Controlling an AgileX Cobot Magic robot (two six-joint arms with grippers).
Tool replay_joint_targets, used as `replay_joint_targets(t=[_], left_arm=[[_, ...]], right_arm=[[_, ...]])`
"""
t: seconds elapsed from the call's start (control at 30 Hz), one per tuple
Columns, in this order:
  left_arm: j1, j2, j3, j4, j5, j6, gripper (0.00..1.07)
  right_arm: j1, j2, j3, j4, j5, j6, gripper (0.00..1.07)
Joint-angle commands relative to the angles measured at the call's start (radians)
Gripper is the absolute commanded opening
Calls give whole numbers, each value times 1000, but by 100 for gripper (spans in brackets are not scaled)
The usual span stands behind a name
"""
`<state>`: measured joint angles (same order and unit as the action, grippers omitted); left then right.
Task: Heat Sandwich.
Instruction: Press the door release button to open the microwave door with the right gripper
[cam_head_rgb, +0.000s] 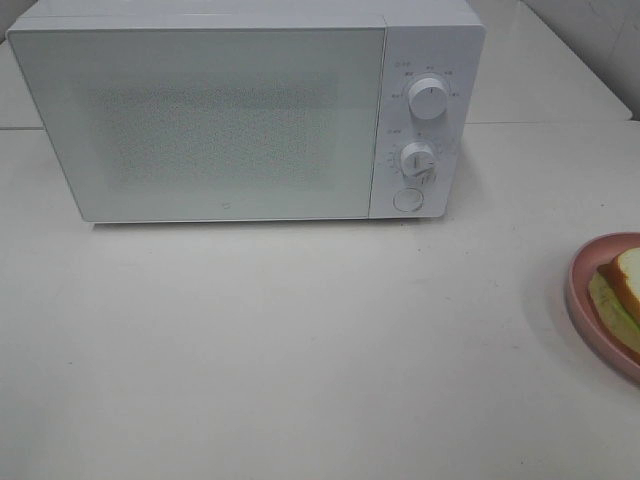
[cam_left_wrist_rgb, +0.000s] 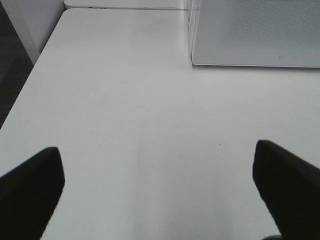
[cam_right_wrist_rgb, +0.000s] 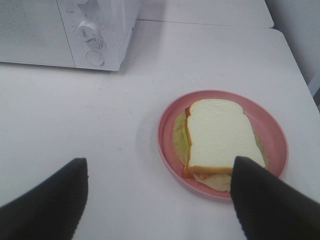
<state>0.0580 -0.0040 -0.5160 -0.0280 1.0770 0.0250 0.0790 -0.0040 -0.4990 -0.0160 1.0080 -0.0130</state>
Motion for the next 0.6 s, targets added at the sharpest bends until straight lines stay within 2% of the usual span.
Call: replay_joint_targets(t=[0.03,0.6], left_arm=[[-6,-27,0,-3,-11,-2,98],[-6,-27,0,-3,-11,-2,98]], right_arm=[[-8,-25,1,-7,-11,6,76],[-8,-25,-8,-6,-22,6,76]])
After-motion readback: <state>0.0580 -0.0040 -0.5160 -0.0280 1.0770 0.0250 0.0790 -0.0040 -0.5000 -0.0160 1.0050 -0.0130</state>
